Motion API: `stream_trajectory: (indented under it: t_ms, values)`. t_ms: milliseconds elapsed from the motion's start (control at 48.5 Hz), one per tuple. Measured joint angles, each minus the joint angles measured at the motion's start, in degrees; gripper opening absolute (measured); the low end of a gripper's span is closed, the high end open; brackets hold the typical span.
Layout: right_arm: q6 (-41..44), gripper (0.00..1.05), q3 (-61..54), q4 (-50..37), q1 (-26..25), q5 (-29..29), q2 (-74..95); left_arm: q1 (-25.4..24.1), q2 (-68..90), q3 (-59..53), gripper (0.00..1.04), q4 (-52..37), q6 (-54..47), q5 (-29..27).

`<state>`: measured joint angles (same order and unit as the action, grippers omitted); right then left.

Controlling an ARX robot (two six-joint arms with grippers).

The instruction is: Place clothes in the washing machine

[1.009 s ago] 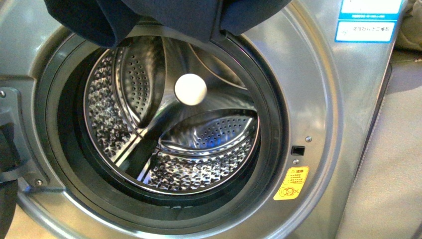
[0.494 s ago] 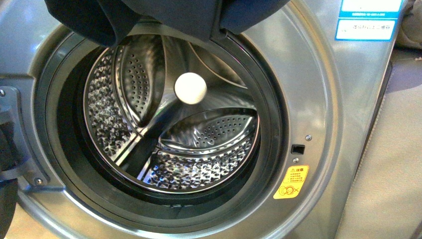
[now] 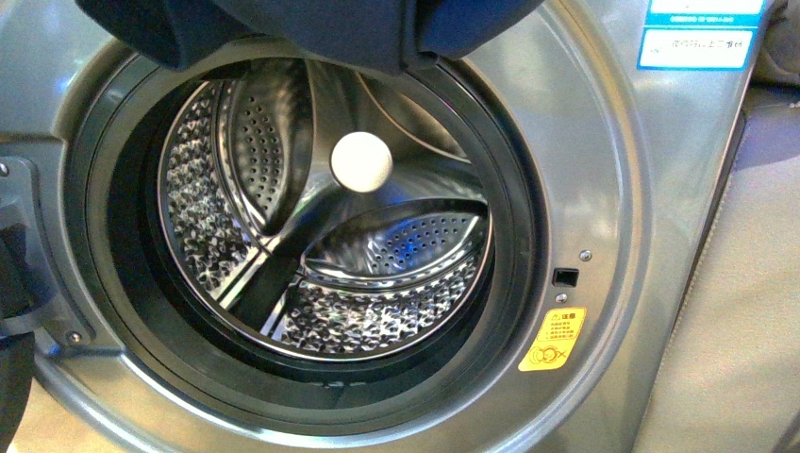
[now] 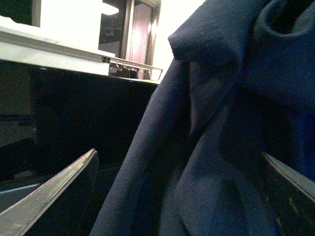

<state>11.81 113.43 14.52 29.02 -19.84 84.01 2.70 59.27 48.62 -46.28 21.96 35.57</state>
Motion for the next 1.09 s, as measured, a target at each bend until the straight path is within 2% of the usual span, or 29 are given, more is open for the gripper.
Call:
stream_trajectory:
  t_ms: [268, 494, 742, 886, 1092]
  values:
    - [0.0, 0.06, 0.0, 0.0, 0.0, 0.0, 0.0, 2.1, 1.7, 0.0, 0.98, -0.3, 0.8, 0.9]
    - [0.0, 0.06, 0.0, 0.0, 0.0, 0.0, 0.0, 4.6, 2.8, 0.3, 0.98, -5.9, 4.9, 5.8]
    - [0.0, 0.06, 0.0, 0.0, 0.0, 0.0, 0.0, 10.3, 2.9, 0.2, 0.98, -8.9, 6.8, 8.0]
    - [0.0, 0.06, 0.0, 0.0, 0.0, 0.0, 0.0, 14.7, 0.9, -0.9, 0.98, -7.2, 4.9, 6.3]
    - [0.0, 0.06, 0.0, 0.0, 0.0, 0.0, 0.0, 22.1, -1.5, -0.2, 0.98, 0.4, -1.5, -1.1]
